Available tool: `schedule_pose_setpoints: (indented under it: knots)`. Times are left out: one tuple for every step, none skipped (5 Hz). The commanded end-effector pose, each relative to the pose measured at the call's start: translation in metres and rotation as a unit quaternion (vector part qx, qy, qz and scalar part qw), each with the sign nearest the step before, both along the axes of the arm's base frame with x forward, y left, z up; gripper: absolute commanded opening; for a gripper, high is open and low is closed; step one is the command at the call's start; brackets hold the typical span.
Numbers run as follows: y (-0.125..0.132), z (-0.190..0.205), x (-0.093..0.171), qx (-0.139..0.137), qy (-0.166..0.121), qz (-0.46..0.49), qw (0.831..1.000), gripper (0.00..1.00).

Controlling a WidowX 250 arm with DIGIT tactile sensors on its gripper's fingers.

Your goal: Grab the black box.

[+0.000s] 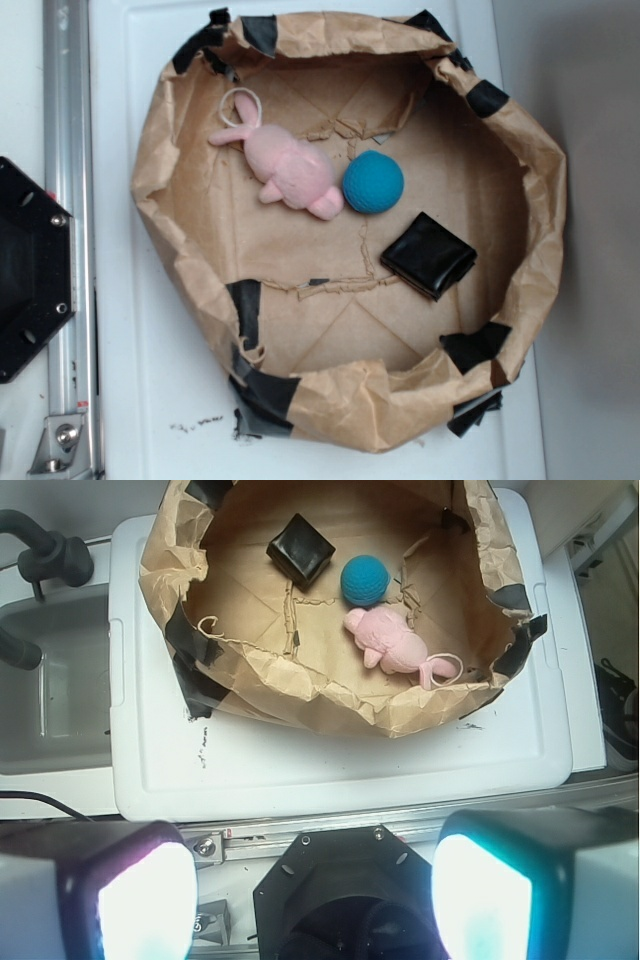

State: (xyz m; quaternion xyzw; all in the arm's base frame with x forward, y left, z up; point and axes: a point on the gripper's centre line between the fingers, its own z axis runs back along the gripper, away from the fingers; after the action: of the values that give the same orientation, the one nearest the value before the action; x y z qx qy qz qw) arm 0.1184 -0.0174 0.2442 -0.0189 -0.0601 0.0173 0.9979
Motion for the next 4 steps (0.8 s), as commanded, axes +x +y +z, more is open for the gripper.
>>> schedule_pose_setpoints:
  knots:
    - [0.000,0.000,0.000,0.000,0.000,0.000,1.000,1.00]
    - [0.015,0.003,0.048,0.053,-0.078,-0.015,0.995,1.00]
    - [0.026,-0.025,0.098,0.075,-0.094,-0.040,0.992,1.00]
    - [0.016,-0.076,0.133,0.081,-0.082,-0.127,0.985,1.00]
